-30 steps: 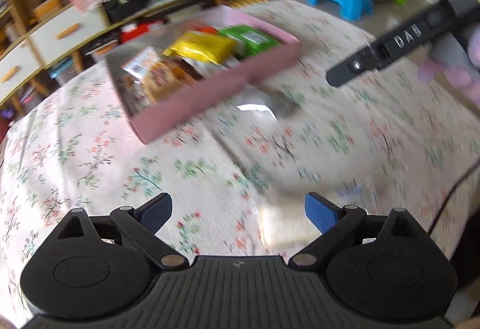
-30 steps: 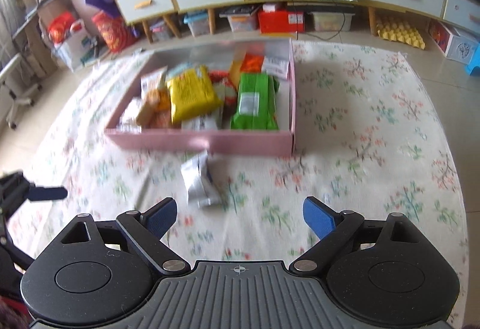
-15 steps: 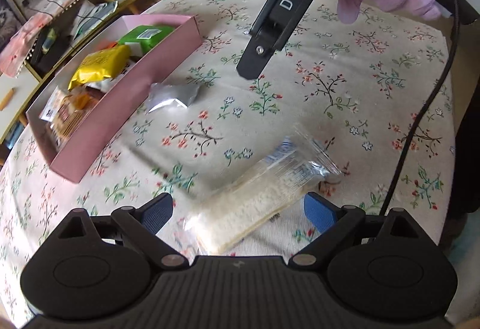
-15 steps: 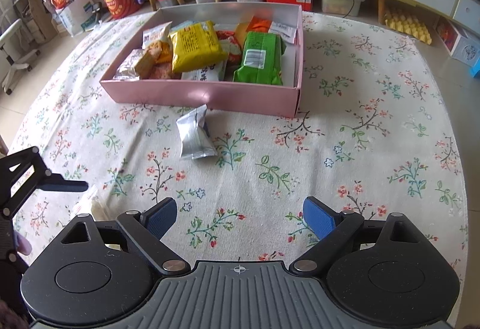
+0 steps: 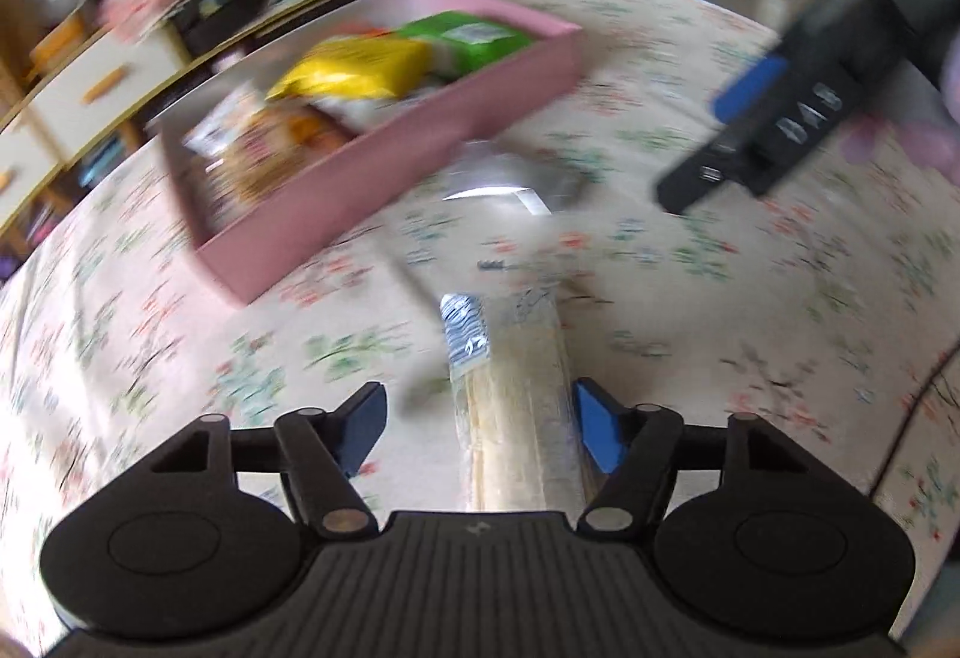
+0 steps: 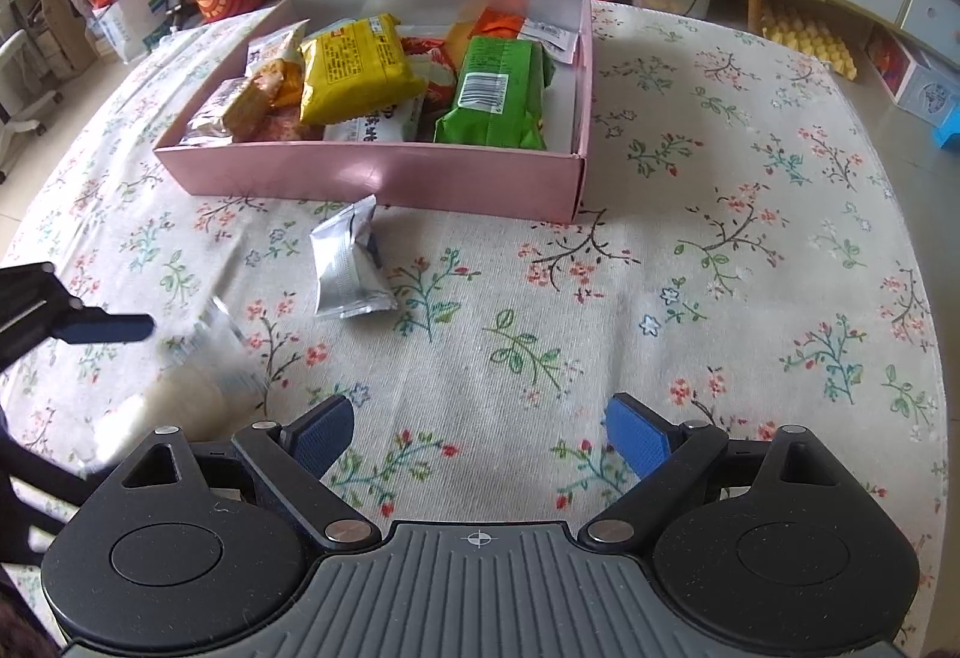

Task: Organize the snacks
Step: 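Grasp the clear bag of rice cake with left tool while right tool approaches silver packet, then grasp the silver packet with the right tool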

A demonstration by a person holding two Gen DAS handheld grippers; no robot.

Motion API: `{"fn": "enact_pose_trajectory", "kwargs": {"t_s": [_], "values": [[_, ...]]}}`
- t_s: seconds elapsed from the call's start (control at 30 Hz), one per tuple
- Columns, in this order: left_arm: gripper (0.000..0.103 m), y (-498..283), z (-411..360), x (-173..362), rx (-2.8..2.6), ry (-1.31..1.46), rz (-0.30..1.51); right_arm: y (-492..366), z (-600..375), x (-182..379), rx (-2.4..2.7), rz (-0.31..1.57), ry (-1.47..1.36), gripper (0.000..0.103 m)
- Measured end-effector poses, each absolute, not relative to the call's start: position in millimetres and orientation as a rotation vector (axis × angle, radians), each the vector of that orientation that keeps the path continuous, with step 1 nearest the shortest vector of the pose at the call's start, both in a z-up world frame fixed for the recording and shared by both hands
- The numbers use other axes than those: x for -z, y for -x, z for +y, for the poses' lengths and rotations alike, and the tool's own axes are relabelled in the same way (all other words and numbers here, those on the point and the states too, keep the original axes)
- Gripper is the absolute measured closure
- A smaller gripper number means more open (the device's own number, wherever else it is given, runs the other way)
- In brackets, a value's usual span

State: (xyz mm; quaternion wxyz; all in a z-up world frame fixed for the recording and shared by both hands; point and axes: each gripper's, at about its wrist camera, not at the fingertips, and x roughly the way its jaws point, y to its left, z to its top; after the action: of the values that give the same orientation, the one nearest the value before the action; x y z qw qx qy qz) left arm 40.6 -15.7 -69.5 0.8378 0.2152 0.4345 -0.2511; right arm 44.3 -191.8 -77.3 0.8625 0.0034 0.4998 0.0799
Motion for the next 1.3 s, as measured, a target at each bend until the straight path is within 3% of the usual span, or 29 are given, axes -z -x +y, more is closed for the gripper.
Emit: {"fn": "enact_pose_trajectory", "kwargs": {"t_s": [0.17, 0.33, 0.8, 1.07, 1.3], "values": [[0.054, -49, 1, 65, 0.395, -0.403, 0.933, -53, -181, 82, -0.186, 1.021, 0.016, 0.010], [0.061, -67, 19, 66, 0.286, -0.310, 0.974, -57, -163, 86, -0.241, 0.979, 0.061, 0.010], [0.068, -82, 50, 65, 0.210, -0.069, 1.055, -72, -125, 94, -0.278, 0.913, 0.146, 0.013], [0.071, -80, 58, 62, 0.196, -0.032, 1.065, -76, -118, 92, -0.282, 0.894, 0.155, 0.027], [0.072, -80, 62, 61, 0.199, -0.007, 1.081, -76, -115, 88, -0.283, 0.896, 0.147, 0.061]]}}
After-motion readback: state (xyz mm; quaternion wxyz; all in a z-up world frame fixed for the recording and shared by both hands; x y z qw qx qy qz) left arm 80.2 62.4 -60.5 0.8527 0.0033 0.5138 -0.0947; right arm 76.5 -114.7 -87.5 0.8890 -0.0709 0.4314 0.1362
